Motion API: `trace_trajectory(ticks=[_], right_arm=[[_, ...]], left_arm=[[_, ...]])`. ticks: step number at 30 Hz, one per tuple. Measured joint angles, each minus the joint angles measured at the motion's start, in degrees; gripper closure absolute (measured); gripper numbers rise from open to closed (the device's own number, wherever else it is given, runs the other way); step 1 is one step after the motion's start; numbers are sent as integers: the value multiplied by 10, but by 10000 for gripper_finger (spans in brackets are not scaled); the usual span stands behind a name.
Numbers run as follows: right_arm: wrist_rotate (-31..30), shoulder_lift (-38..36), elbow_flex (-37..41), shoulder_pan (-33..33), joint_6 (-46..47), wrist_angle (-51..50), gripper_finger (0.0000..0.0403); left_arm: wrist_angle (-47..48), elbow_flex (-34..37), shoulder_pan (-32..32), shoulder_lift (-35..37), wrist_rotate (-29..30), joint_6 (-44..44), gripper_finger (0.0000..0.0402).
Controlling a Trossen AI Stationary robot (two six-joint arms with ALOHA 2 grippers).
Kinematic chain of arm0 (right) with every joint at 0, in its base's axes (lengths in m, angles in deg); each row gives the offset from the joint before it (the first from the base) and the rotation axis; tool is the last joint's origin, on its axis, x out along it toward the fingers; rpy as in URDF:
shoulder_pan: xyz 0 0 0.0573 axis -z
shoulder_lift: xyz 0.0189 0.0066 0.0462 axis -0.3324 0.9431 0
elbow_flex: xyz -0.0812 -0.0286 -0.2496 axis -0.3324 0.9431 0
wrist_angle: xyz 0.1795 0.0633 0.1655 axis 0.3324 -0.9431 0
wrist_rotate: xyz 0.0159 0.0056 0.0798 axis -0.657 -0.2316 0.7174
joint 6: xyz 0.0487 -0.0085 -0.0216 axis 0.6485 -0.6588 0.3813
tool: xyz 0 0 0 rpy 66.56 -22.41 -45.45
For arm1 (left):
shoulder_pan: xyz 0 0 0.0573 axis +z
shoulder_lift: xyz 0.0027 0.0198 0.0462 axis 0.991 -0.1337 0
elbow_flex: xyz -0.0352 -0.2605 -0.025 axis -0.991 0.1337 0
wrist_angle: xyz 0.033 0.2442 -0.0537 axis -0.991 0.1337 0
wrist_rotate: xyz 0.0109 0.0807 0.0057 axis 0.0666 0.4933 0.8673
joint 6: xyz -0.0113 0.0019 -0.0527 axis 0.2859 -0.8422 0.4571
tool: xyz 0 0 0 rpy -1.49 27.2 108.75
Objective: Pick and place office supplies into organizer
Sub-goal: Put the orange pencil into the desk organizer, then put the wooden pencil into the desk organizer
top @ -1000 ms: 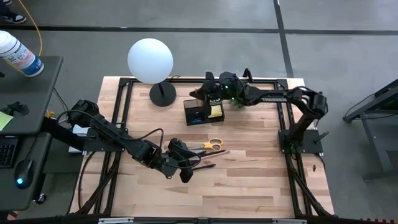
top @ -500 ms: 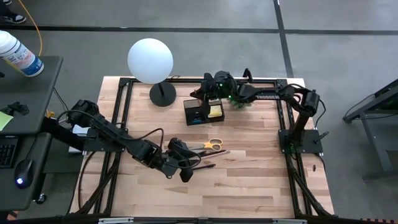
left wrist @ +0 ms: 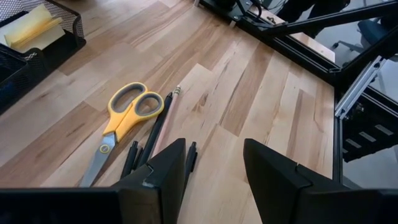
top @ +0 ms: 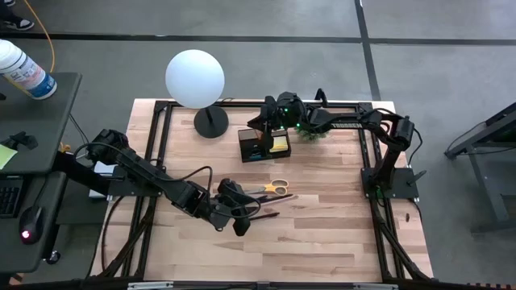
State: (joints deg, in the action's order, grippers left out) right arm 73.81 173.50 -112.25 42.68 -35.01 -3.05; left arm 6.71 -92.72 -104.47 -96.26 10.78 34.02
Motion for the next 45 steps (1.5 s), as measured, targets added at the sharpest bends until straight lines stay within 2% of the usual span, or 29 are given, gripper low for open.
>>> trace_trajectory(ticks=[10,19,26,31,36,41,45], right_arm=[[0,-10,0,0,16,11,335],[1,-95,0,-9,33,-14,343],[84,-204,0,-37,42,-166,357],[91,-258,0,-99,-17,-343,366],[84,-278,0,-173,-37,-459,375],[46,-279,0,-234,-38,-520,385],[34,-293,50,-264,-3,-492,392]], left_arm=[[0,0,0,0,0,0,252],[5,0,0,0,0,0,252],[27,0,0,-1,-30,0,252],[29,0,0,-19,-61,0,252],[22,0,0,-54,-82,0,252],[-12,0,0,-89,-106,0,252],[-32,0,0,-100,-113,2,252]])
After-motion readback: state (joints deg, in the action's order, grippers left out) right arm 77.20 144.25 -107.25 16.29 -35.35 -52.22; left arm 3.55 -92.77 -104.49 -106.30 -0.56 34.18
